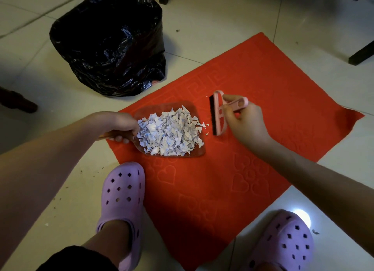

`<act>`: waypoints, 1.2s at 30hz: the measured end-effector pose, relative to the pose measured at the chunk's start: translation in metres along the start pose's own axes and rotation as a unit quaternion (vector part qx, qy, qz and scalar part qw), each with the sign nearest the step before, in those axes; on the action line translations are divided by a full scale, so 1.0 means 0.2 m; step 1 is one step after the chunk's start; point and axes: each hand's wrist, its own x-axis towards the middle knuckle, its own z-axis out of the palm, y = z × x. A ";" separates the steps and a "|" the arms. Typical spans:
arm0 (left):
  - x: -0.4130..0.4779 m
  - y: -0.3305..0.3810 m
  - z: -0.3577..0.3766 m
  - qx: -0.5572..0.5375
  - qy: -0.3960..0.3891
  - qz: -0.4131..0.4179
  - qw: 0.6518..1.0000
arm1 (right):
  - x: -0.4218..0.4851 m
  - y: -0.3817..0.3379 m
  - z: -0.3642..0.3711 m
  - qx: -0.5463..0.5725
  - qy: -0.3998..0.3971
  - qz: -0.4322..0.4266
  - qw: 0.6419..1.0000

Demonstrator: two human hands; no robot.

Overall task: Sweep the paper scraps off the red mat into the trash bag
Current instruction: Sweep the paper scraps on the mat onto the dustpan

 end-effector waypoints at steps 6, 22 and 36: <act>-0.01 0.00 0.00 -0.003 -0.004 0.003 1.000 | 0.07 0.12 -0.06 -0.102 0.001 0.024 0.995; -0.02 0.02 0.01 0.006 -0.006 0.008 1.000 | 0.01 0.04 -0.04 -0.012 0.004 0.022 1.000; -0.05 0.05 0.01 -0.010 0.005 0.020 1.000 | 0.05 0.11 0.03 -0.008 -0.013 0.070 0.997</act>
